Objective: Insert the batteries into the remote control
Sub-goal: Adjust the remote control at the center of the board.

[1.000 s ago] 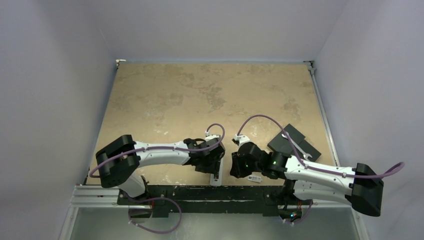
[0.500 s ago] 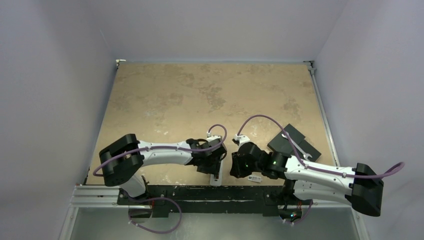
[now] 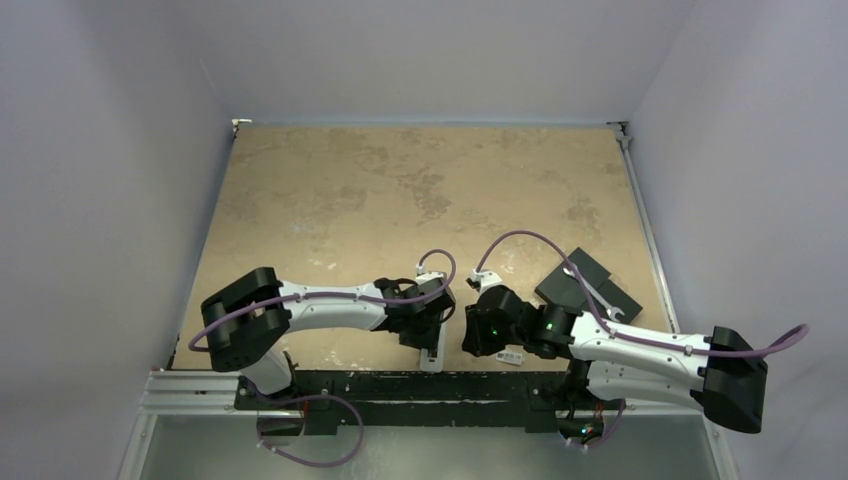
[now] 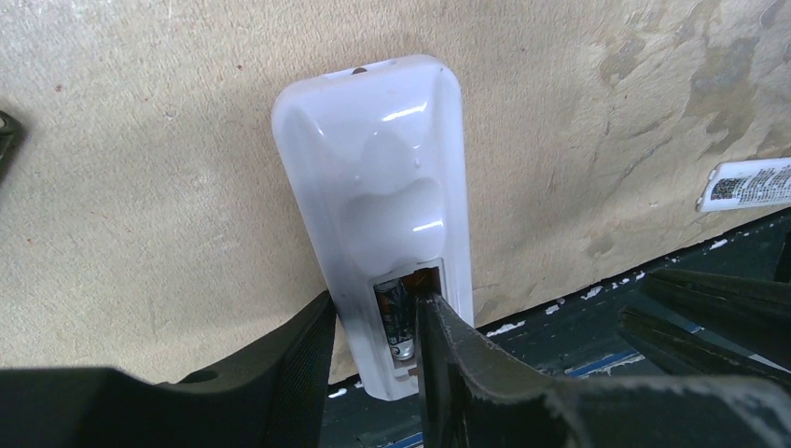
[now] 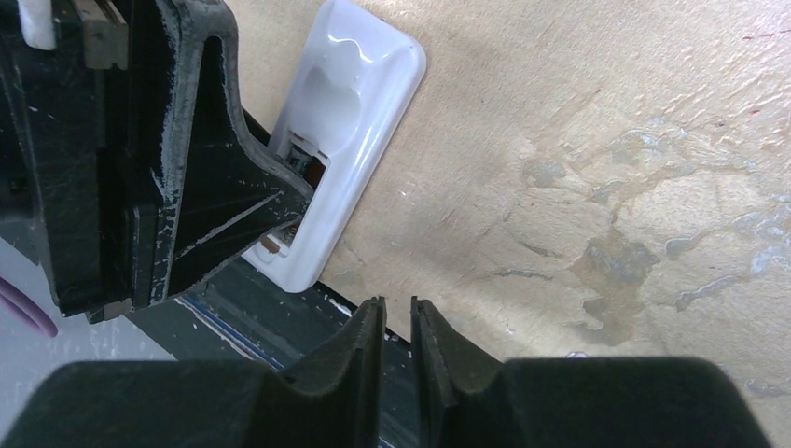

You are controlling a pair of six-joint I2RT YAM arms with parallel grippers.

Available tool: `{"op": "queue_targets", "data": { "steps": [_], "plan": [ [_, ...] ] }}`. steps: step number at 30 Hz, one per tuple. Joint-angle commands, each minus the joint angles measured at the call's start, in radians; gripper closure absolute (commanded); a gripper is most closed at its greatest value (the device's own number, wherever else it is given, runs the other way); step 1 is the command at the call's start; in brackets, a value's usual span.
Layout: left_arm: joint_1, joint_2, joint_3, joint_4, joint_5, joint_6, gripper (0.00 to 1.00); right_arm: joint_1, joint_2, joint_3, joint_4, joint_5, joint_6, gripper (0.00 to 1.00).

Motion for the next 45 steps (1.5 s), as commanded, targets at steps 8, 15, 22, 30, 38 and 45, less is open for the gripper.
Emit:
{"op": "queue_targets", "data": {
  "steps": [8, 15, 22, 30, 38, 45],
  "plan": [
    [-0.01, 0.041, 0.038, -0.035, -0.086, 0.09, 0.66, 0.003, -0.028, 0.038, -0.041, 0.025, 0.002, 0.66],
    [-0.01, 0.042, 0.118, -0.098, -0.125, 0.156, 0.57, 0.003, -0.026, 0.066, -0.064, 0.043, -0.01, 0.57],
    [-0.01, 0.013, 0.159, -0.164, -0.167, 0.185, 0.45, 0.003, -0.027, 0.086, -0.083, 0.064, -0.019, 0.56],
    [-0.01, -0.073, 0.153, -0.223, -0.184, 0.18, 0.44, 0.003, 0.001, 0.106, -0.079, 0.069, -0.033, 0.55],
    [-0.01, -0.209, 0.081, -0.268, -0.23, 0.129, 0.43, 0.003, 0.055, 0.076, -0.005, -0.008, -0.041, 0.72],
    [-0.009, -0.296, 0.017, -0.256, -0.253, 0.095, 0.43, 0.003, 0.115, 0.04, 0.079, -0.045, -0.032, 0.94]
  ]
}}
